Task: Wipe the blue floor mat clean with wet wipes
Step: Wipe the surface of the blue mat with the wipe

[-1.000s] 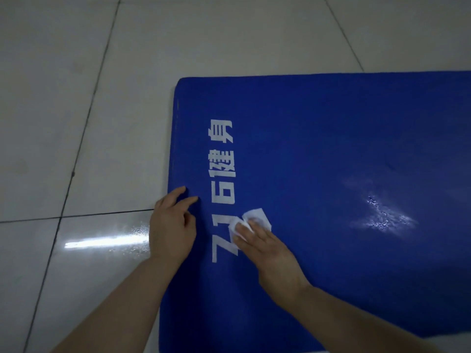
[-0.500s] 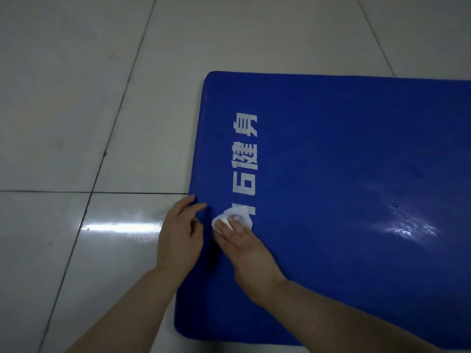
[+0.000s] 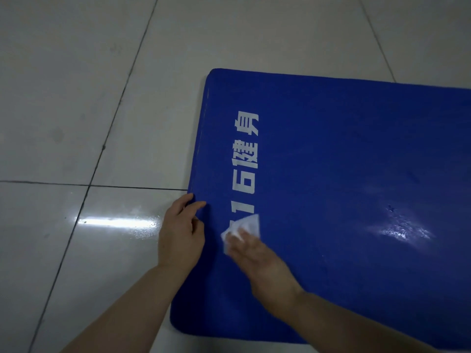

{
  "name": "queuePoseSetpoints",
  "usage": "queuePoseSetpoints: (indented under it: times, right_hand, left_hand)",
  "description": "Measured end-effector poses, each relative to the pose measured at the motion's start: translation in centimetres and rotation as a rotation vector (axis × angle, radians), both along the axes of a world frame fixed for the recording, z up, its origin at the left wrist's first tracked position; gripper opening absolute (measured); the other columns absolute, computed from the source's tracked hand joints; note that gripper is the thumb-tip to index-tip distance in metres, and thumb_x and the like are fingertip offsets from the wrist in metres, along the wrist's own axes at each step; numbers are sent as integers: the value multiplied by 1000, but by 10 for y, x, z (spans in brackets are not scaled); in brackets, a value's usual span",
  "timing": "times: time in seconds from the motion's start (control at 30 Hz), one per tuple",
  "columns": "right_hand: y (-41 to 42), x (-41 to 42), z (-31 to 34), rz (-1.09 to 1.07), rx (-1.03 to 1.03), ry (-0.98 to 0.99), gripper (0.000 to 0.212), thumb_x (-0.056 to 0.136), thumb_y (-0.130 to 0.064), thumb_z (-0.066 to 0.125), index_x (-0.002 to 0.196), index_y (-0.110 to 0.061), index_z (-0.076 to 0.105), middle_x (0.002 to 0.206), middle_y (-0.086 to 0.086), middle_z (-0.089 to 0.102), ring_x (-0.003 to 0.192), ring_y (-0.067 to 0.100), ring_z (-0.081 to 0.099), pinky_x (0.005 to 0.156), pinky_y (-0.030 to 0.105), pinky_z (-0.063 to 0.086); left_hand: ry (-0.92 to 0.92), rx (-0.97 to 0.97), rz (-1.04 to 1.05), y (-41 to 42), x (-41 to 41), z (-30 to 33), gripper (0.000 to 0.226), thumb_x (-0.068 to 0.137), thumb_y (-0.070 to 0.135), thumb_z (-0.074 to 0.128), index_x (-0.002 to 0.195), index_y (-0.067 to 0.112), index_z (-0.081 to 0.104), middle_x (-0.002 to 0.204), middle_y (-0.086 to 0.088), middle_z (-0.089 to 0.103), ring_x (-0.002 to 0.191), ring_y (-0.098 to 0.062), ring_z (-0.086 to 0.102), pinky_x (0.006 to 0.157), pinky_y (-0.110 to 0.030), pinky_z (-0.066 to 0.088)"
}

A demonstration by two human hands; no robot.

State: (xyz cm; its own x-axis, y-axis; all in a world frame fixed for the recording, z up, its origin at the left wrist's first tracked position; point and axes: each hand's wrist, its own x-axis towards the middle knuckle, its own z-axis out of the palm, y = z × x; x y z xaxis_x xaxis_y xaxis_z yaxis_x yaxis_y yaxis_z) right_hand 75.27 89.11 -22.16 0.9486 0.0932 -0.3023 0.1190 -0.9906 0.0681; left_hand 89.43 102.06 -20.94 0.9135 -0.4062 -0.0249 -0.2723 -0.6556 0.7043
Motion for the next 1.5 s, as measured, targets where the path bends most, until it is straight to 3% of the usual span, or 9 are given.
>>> queuePoseSetpoints:
  times: [0.17, 0.23, 0.5, 0.63, 0.77, 0.87, 1.03, 1.3, 1.5]
  right_hand:
    - [-44, 45, 5, -140, -257, -169, 67, 89, -12, 39, 135, 26, 9, 157, 14, 12, 145, 27, 17, 117, 40, -3]
    - [-49, 75, 17, -340, -199, -285, 63, 92, -9, 40, 147, 5, 14, 158, 7, 12, 147, 22, 10, 115, 31, -14]
    - [29, 90, 25, 358, 337, -38, 41, 93, -7, 56, 133, 2, 49, 137, 20, 48, 125, 31, 48, 106, 36, 41]
    - [1, 116, 28, 122, 545, -64, 25, 95, -3, 46, 118, -4, 55, 105, 4, 56, 85, 10, 53, 89, 21, 49]
    - [-6, 153, 37, -16, 342, -142, 53, 87, 5, 49, 138, -7, 42, 141, 9, 38, 127, 22, 38, 105, 31, 38]
    - [35, 144, 44, 301, 62, 215, 38, 100, -22, 41, 136, -9, 41, 139, 13, 41, 126, 25, 42, 107, 35, 35]
    - [34, 58, 30, 539, 341, 16, 40, 91, -6, 57, 131, -4, 52, 139, 17, 48, 134, 31, 37, 113, 38, 20]
    - [-69, 32, 11, -323, 183, -397, 94, 35, 19, 77, 126, 0, 59, 130, 14, 59, 114, 35, 60, 92, 46, 50]
    - [-25, -8, -8, -269, 164, -354, 73, 84, 1, 28, 144, 9, -13, 153, 25, 6, 143, 42, 4, 120, 42, 9]
  left_hand:
    - [25, -32, -11, 3, 2, 2, 42, 88, -7, 48, 121, 13, 64, 138, -1, 49, 120, -20, 52, 103, -37, 44]
    - [13, -33, -15, 4, 1, 4, 42, 89, -7, 47, 121, 13, 64, 136, 0, 51, 120, -17, 51, 104, -33, 42]
    - [-108, -191, 154, 4, 13, 23, 41, 85, -13, 44, 113, 8, 66, 127, -9, 57, 117, -15, 50, 98, -21, 36]
    - [-119, -199, 209, 6, 17, 28, 43, 85, -15, 44, 114, 8, 66, 127, -9, 57, 116, -12, 49, 96, -18, 37]
    - [-148, -225, 224, 8, 19, 30, 43, 84, -17, 45, 112, 7, 67, 125, -8, 57, 114, -10, 50, 93, -11, 37]
    - [-144, -247, 235, 8, 21, 32, 43, 84, -15, 44, 112, 9, 67, 124, -7, 58, 115, -13, 51, 95, -25, 42]
    - [-111, -214, 211, 6, 13, 30, 40, 87, -13, 45, 113, 10, 67, 126, -5, 57, 115, -12, 50, 97, -24, 42]
    - [-79, -21, -19, 23, -23, 6, 41, 85, -11, 52, 118, 9, 65, 136, -3, 50, 119, -11, 45, 99, -29, 39]
    - [-67, 7, -64, 30, -34, -2, 44, 81, -14, 55, 115, 10, 67, 134, -3, 52, 121, -16, 47, 99, -31, 39]
